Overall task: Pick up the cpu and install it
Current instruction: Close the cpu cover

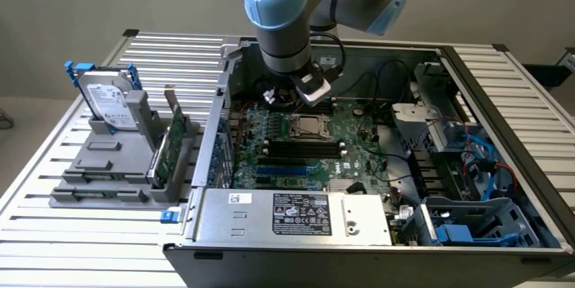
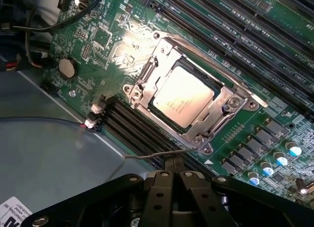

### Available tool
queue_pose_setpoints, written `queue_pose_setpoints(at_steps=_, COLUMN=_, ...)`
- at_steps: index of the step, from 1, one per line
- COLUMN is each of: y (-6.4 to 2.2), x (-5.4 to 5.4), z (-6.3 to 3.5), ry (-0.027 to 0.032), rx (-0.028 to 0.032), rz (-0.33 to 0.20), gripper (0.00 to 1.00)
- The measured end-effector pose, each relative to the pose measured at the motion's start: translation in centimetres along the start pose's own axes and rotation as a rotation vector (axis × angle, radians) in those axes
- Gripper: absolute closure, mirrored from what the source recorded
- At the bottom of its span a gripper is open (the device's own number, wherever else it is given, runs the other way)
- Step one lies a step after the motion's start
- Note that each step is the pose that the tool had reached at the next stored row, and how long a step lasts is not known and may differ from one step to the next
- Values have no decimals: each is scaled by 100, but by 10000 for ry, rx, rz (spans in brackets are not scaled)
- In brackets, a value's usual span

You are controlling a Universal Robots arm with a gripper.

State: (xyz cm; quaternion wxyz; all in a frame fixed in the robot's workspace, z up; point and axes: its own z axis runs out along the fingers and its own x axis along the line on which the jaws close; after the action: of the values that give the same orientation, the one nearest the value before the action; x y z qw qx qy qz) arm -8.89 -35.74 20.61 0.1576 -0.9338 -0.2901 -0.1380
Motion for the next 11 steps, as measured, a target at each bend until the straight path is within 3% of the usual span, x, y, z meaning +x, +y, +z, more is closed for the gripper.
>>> queue_pose_setpoints(at_steps=5, y=-11, x=-2, z=25, ry=252, rx=-167, rz=-123, gripper=89)
queue_pose_setpoints(at_steps=7, y=-15, x=-9, z=33, ry=272, rx=-191, rz=-139, gripper=89)
queue_pose_setpoints(at_steps=11, y=-23, x=-12, z=48, ry=239, rx=-236, rz=-147, gripper=89)
